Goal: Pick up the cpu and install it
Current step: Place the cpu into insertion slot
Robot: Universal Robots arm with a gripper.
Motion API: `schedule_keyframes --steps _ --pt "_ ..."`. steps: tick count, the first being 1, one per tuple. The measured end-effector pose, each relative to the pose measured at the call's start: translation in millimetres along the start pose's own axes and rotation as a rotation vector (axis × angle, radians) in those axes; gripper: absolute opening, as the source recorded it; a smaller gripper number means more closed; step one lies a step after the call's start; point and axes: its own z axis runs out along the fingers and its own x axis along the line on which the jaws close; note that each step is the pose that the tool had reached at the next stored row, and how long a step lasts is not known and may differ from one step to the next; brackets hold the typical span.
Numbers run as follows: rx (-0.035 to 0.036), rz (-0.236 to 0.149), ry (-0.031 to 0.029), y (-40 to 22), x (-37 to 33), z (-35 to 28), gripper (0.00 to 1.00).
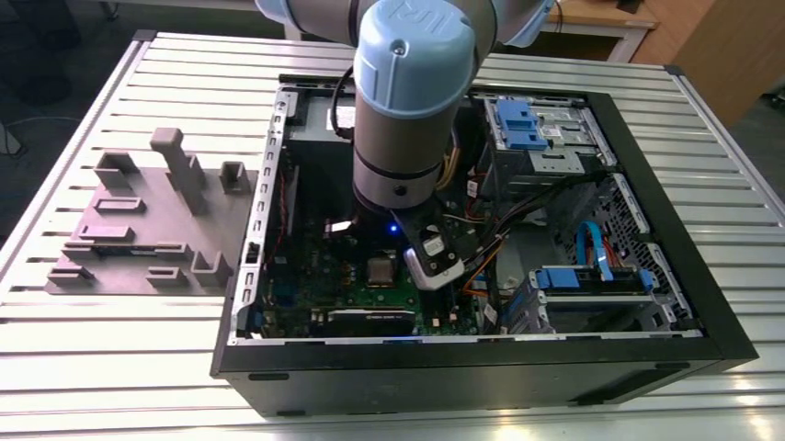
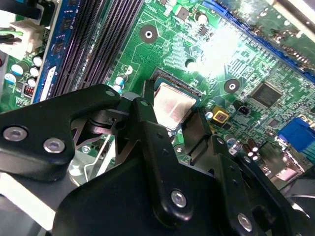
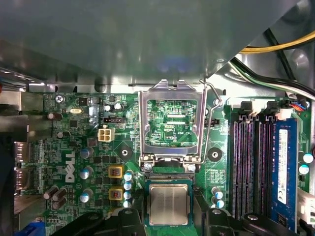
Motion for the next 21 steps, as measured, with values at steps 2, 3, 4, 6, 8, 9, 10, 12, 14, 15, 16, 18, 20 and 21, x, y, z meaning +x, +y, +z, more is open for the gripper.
schedule_keyframes --steps 2,3,4,6,8,9,10,12,14,15,16,18,20,21 --pt "-0.0001 0.001 0.0000 0.0 -0.1 1.0 0.47" --pt "0.0001 0.002 0.0000 0.0 -0.1 1.6 0.47" --pt "0.0003 0.002 0.0002 -0.1 -0.1 2.1 0.47" --pt "0.0005 0.003 0.0004 -0.2 -0.1 3.0 0.47" --pt "0.0002 0.003 0.0002 -0.2 -0.2 3.5 0.47" --pt "0.0000 0.003 0.0001 -0.1 -0.2 3.6 0.47" --pt "-0.0002 0.003 0.0001 -0.1 -0.2 3.7 0.47" --pt "-0.0002 0.003 0.0000 -0.1 -0.2 3.7 0.47" --pt "-0.0003 0.003 0.0000 -0.1 -0.2 3.7 0.47" --pt "-0.0002 0.003 0.0000 -0.1 -0.2 3.7 0.47" --pt "-0.0002 0.003 0.0000 -0.1 -0.2 3.7 0.47" --pt "-0.0003 0.003 0.0000 -0.1 -0.2 3.7 0.47" --pt "-0.0003 0.003 0.0001 -0.1 -0.3 3.8 0.47" --pt "-0.0004 0.003 0.0000 -0.1 -0.5 3.9 0.47"
